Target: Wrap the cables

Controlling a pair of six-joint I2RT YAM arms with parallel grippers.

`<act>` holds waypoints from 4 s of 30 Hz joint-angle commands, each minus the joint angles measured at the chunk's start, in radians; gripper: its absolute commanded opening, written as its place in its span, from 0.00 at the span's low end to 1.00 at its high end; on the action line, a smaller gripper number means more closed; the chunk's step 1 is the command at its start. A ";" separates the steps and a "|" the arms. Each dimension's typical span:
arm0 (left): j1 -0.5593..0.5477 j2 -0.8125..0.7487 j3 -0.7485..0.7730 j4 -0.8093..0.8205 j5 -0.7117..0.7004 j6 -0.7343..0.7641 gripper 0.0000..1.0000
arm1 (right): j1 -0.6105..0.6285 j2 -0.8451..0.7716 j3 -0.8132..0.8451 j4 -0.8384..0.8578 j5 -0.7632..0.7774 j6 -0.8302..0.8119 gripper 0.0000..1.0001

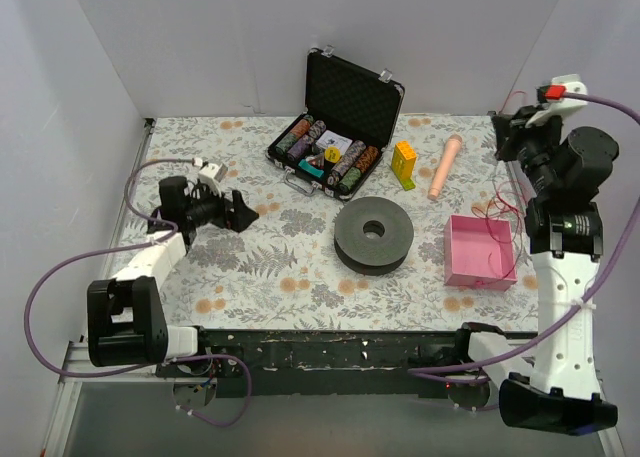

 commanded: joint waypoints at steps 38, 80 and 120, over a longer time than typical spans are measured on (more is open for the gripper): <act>-0.669 0.185 1.242 -0.976 0.217 0.560 0.67 | 0.611 0.366 0.185 -0.232 -1.038 -0.236 0.01; -0.669 0.189 1.785 -0.871 -0.316 0.098 0.00 | 0.714 0.165 -0.681 0.660 -0.304 0.055 0.92; -0.669 0.223 1.783 -0.756 -0.459 0.046 0.00 | 0.798 0.410 -0.430 0.740 -0.212 0.190 0.85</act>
